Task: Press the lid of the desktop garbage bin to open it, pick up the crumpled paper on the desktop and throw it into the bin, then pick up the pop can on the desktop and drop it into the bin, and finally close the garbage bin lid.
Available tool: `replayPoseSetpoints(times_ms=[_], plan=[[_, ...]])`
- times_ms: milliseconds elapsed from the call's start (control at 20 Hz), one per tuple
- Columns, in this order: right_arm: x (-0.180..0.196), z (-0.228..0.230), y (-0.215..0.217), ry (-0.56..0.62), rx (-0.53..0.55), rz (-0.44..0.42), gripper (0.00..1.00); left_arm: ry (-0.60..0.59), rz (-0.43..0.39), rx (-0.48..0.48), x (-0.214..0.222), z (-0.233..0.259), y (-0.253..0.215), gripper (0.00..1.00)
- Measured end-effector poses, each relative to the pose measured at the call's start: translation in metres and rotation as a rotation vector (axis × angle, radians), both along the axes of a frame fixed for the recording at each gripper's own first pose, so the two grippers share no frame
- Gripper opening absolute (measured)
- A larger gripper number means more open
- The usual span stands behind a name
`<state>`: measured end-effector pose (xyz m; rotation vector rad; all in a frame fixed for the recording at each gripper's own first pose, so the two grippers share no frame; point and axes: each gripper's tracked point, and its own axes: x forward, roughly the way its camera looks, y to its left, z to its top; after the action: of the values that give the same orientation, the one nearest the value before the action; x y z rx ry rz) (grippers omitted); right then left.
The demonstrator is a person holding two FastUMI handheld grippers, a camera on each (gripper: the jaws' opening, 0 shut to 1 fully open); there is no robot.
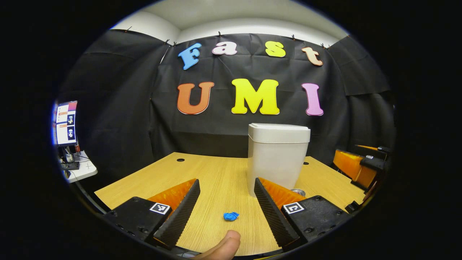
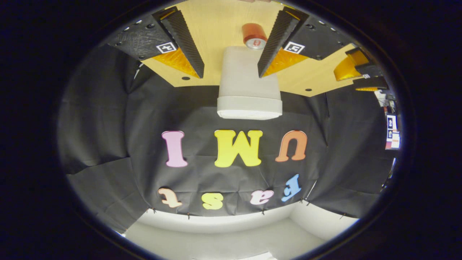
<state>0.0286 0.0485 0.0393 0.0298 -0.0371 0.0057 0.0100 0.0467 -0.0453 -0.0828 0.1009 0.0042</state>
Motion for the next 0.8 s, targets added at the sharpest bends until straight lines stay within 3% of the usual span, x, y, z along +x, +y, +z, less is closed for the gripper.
replayPoseSetpoints(times_ms=[150, 300, 450, 500, 550, 600, 800], plan=[[0.017, 0.021, 0.014, -0.015, -0.004, 0.033, 0.81, 0.021, 0.0, -0.003, 0.006, -0.008, 0.0, 0.98], [0.037, 0.04, 0.025, -0.031, -0.02, 0.061, 0.6, 0.021, 0.013, 0.006, 0.01, -0.01, 0.006, 0.98], [0.062, 0.053, 0.025, -0.005, -0.014, 0.05, 0.35, 0.033, 0.022, 0.015, 0.015, -0.018, 0.01, 0.98], [0.07, 0.057, 0.031, 0.007, -0.004, 0.065, 0.19, 0.039, 0.024, 0.013, 0.016, -0.019, 0.012, 0.98], [0.078, 0.062, 0.035, 0.01, 0.003, 0.086, 0.14, 0.041, 0.024, 0.011, 0.018, -0.02, 0.013, 0.98], [0.085, 0.068, 0.04, -0.002, 0.01, 0.106, 0.01, 0.039, 0.025, 0.009, 0.02, -0.02, 0.014, 1.0], [0.111, 0.096, 0.041, -0.014, -0.017, 0.108, 0.0, 0.037, 0.032, 0.022, 0.033, -0.028, 0.025, 0.98]])
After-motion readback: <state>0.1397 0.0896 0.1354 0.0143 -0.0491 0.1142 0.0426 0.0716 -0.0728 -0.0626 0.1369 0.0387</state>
